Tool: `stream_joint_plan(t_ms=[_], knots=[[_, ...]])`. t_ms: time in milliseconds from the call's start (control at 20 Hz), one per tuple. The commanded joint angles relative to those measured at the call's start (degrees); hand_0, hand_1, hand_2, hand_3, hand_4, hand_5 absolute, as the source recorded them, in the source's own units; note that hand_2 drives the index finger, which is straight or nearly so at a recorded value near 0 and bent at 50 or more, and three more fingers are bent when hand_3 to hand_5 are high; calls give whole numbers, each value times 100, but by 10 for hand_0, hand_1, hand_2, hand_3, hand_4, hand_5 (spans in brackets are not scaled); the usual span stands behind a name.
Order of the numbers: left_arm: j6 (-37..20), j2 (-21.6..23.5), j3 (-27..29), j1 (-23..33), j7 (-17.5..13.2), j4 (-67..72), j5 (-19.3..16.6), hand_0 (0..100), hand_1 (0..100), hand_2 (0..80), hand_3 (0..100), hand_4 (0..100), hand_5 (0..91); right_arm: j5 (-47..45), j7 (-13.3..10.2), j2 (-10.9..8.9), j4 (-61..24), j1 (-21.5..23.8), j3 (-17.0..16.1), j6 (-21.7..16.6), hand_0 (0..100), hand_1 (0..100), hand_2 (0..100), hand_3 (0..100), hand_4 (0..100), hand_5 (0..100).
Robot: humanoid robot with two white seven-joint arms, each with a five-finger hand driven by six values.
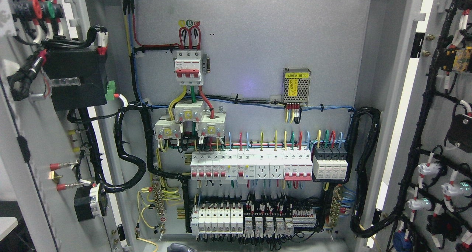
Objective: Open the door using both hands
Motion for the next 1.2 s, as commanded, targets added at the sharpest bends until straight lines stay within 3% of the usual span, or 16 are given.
stream_joint_plan(t_ms=[0, 100, 351, 501, 701, 851, 1052, 1152], knots=[[-22, 33, -791, 818, -98, -2551, 16, 0, 0, 0, 0, 31, 0, 6, -150, -457, -462, 620, -319, -463, 107, 0, 0, 0, 0, 0], [-21, 85, -1064, 1003, -107, -3149, 147, 0, 0, 0, 0, 31, 0, 15, -195, -527, -698, 804, -442, -622, 107, 0, 0, 0, 0, 0], [-22, 410, -1697, 1538, -107, -4985, 605, 0, 0, 0, 0, 31, 0, 24, -195, -966, -1489, 1384, -723, -640, 107, 0, 0, 0, 0, 0], [-22, 892, -2215, 1829, -98, -6136, 1148, 0, 0, 0, 0, 31, 0, 24, -186, -1308, -1789, 1920, -1092, -736, 106, 0, 0, 0, 0, 0], [-83, 1666, -2709, 1830, -98, -7114, 1686, 0, 0, 0, 0, 31, 0, 24, -177, -1730, -2009, 2605, -1382, -1447, 107, 0, 0, 0, 0, 0], [-643, 1825, -2683, 1768, -116, -7265, 1704, 0, 0, 0, 0, 32, 0, 24, -159, -2003, -2009, 3098, -1576, -2220, 107, 0, 0, 0, 0, 0], [-979, 1869, -2665, 1654, -274, -7580, 1756, 0, 0, 0, 0, 31, 0, 24, -133, -2276, -2009, 3599, -1883, -2950, 107, 0, 0, 0, 0, 0], [-1181, 1931, -2682, 1593, -265, -7783, 1958, 0, 0, 0, 0, 31, 0, 24, -133, -2407, -2009, 3837, -1980, -3249, 107, 0, 0, 0, 0, 0]])
